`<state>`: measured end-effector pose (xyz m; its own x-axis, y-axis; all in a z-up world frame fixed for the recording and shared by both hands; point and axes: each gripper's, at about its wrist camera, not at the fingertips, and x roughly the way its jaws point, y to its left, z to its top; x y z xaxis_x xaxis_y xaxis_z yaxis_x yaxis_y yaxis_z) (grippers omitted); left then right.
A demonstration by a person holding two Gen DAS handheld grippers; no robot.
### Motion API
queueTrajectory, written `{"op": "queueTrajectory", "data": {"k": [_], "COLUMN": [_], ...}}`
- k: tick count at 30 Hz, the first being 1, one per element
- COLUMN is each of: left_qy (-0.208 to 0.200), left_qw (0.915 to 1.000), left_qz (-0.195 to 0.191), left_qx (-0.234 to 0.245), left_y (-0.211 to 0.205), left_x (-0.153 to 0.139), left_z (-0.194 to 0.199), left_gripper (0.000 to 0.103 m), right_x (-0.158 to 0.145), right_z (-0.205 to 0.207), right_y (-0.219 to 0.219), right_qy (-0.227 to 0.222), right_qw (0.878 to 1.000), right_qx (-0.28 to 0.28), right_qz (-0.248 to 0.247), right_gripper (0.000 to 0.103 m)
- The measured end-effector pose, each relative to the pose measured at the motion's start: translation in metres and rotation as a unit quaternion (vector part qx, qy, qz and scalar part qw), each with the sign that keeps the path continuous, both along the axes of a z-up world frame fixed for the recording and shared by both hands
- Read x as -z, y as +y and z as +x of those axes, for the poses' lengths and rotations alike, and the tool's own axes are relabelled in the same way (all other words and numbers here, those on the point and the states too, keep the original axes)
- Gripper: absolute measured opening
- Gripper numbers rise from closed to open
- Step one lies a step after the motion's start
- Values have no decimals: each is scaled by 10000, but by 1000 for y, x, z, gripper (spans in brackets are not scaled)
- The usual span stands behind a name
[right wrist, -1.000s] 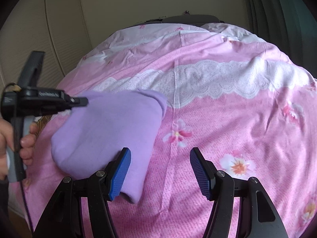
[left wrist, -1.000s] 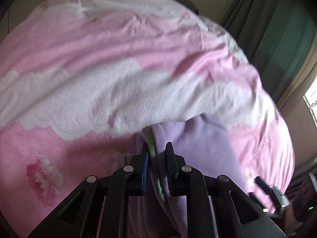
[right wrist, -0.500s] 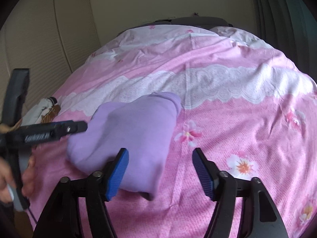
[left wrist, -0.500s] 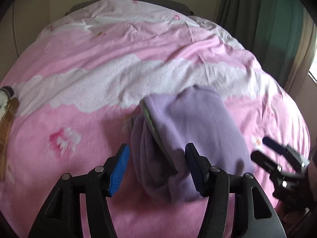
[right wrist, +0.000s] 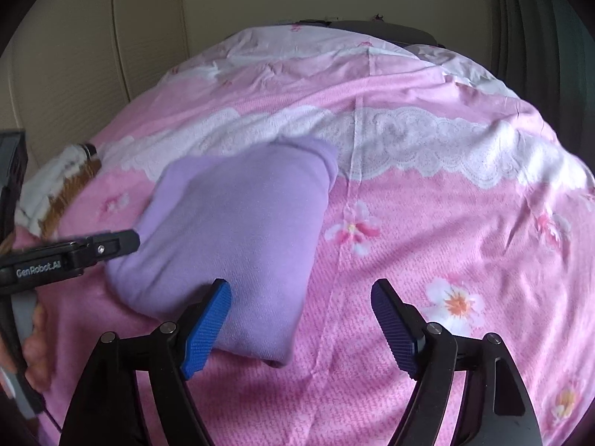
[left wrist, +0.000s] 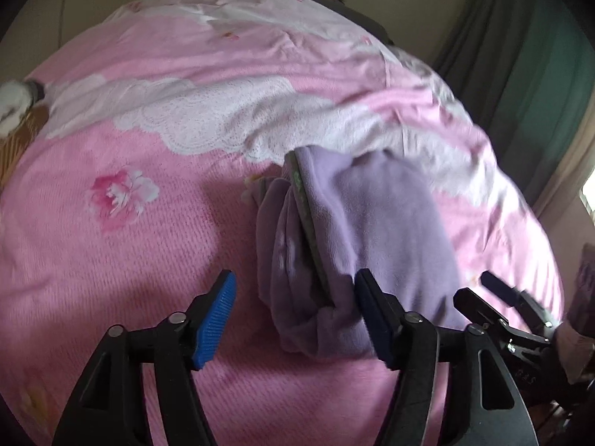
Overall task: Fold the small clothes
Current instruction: 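Grasp the folded sweatshirt with both grippers and lift it off the bed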
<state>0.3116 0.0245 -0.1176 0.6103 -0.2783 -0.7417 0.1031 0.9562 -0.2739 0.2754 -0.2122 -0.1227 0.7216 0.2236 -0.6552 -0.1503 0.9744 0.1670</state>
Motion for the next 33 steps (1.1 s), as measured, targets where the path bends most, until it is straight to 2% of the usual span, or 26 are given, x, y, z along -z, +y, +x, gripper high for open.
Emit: {"op": "queueTrajectory", "data": {"k": [3,6,9,10,13,22,26,31,33], "left_qy": [-25,101,262,296,370,167,152,74,28], "left_qw": [9986,9956,9874,9818,9699,9554,9489,9406,9381], "left_qz": [-154,-457,-930,-1183,-1749,-2047,-2177,-2287,-2299], "left_qx": [-507,-815,-1255,-1453,-1650,-2123,-2279,-2508,-2592], "left_y": [3,0,1,2,1,-9,-8,-11,-11], "left_x": [-4,2,13,18,32,47,53,56,56], "left_z": [-16,-31,-41,-43,-42,-32,-24,-13,-11], "left_gripper": [84,84,84,84,84,86,87,87,87], "right_x": [-6,-9,-11,-11,-11,6,18,31,38], "right_z": [8,18,27,31,39,72,97,129,140], "right_y": [-17,-32,-41,-42,-45,-50,-57,-53,-51], "right_qy": [98,230,369,413,556,916,1197,1452,1563], "right_qw": [9980,9935,9893,9878,9847,9774,9656,9577,9503], "right_qx": [-44,-20,-42,-79,-211,-502,-633,-798,-906], "right_qz": [616,1118,1412,1503,1637,1840,2219,2354,2536], "right_gripper": [83,83,83,83,83,83,83,83,83]}}
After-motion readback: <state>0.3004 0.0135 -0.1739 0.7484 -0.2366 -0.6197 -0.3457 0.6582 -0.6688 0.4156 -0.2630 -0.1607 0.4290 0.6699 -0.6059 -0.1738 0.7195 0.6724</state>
